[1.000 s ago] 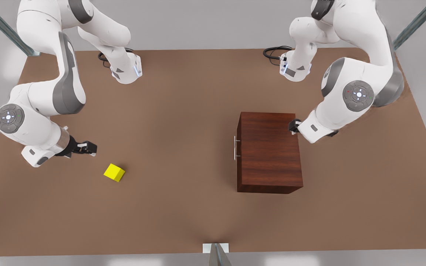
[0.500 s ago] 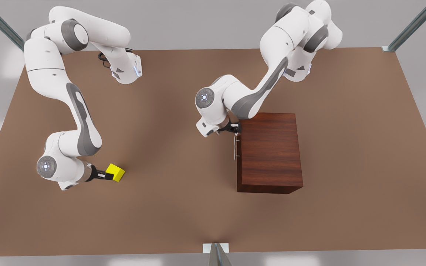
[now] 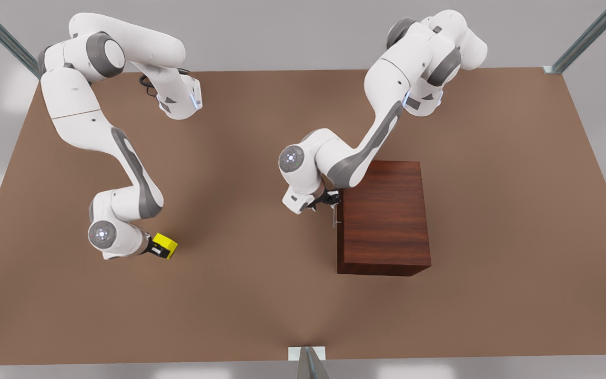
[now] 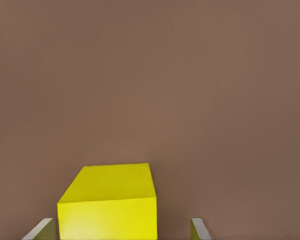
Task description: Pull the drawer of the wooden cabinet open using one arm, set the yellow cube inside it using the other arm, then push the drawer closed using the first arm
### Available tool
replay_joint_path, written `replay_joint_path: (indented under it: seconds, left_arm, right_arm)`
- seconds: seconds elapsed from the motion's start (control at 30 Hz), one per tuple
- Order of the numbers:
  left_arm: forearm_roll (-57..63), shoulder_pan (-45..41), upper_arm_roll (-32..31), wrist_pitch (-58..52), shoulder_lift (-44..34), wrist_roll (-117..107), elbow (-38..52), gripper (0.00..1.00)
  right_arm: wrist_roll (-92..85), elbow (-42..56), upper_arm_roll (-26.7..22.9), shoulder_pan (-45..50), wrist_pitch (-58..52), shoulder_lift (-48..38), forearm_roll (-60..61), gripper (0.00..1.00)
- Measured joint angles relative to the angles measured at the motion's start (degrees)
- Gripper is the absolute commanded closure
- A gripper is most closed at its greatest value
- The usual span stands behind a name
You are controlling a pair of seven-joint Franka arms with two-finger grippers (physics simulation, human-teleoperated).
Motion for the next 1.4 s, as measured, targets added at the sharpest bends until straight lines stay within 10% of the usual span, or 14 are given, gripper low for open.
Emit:
replay_joint_path:
  seconds: [0.27,0.4,0.63,0.8,1.1,1.4]
  left_arm:
    - [0.1,0.1,0.0,0.2,-0.1,-1.7,0.3,0.3]
    - [0.1,0.2,0.3,0.2,-0.3,-2.2,0.4,0.3]
    - [0.0,0.1,1.5,0.2,0.5,-2.2,0.4,0.3]
    - [0.0,-0.2,1.5,0.8,1.8,-2.2,0.4,0.32]
    - [-0.1,-2.4,1.1,3.3,2.1,-2.9,1.9,0.33]
    - [-0.2,-3.1,1.2,7.9,4.6,-3.6,5.5,0.32]
  right_arm:
    - [5.9,-4.6,0.1,-1.0,6.9,0.8,-0.5,0.02]
    - [7.7,-4.7,0.1,-1.7,10.1,1.2,-0.7,0.35]
    - [9.5,-3.4,2.0,-2.6,12.0,-1.7,-1.1,0.39]
    - [9.4,-1.0,10.2,-6.9,8.1,-5.7,-1.1,0.41]
    - [4.6,1.5,49.5,-37.9,-12.0,-9.5,-4.4,0.44]
    - [-0.6,3.0,53.2,-38.2,-23.5,-9.5,-6.3,0.45]
